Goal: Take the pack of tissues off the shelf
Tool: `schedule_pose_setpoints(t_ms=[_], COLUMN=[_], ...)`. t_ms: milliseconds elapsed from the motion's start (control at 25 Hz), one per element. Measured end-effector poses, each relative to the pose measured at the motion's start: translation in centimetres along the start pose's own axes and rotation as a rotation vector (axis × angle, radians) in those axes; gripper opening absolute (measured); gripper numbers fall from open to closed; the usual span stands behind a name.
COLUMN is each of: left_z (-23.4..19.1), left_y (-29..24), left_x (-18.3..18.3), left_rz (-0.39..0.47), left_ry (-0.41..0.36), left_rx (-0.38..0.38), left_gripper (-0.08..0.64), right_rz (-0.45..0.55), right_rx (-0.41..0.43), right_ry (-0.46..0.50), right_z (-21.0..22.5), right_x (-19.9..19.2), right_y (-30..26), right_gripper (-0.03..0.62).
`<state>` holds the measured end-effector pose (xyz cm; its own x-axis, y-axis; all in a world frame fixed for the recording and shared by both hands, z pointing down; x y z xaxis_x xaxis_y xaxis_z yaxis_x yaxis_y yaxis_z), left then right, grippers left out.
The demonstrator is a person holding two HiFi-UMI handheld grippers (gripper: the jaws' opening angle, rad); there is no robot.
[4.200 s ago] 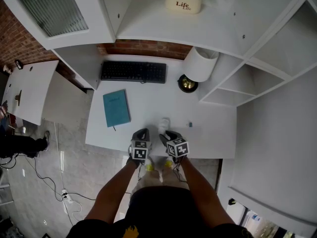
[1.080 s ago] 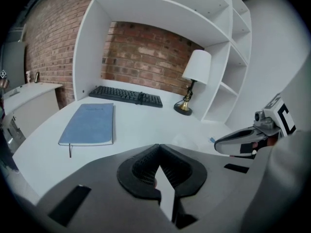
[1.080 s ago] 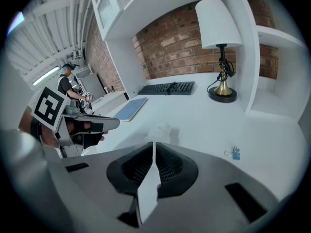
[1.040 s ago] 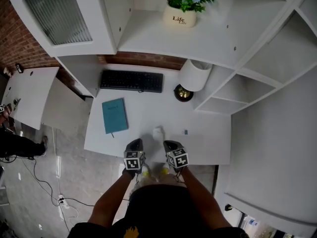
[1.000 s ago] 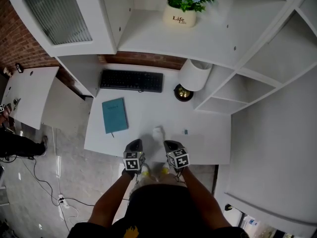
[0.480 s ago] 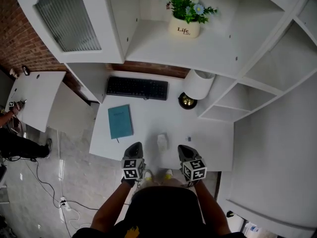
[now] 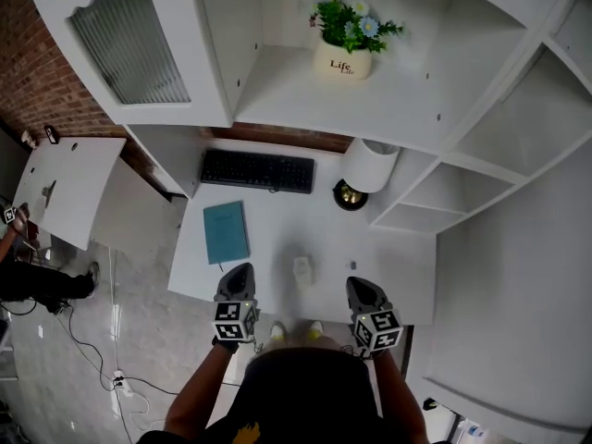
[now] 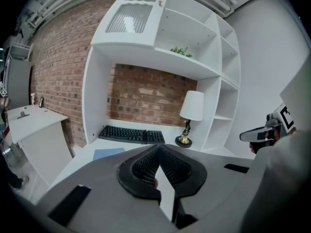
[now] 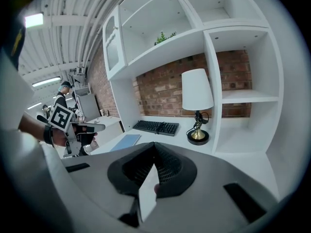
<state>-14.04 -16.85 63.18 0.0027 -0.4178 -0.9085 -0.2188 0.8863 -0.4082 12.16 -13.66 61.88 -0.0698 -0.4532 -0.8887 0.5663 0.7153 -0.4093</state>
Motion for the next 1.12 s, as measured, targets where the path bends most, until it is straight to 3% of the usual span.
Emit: schedule_pose_setpoints(t_ms=[1120], left_z=[1.1], left_y=[0.8], left_x=[2.4], left_rz=[0.034], left_ry=[-0.044], left_rx=[-0.016], left_gripper=[0.017], right_rz=[0.036], right_rx=[0.026], right_ry=[-0.004], right_z=[0.2], right_x=[2.4], right_y=[1.5], right_gripper=[0.002])
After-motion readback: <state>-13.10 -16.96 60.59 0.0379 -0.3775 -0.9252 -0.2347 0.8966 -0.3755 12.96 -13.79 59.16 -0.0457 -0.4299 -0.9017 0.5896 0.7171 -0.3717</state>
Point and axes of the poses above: the fingertips, and each gripper's own axes: y backward along the fingers, z to its right, x out of its top, the point moved 1 cm from there along y, backward along the fingers, and after that the axes turned 6 degrees about x, right-handed, at the moved point
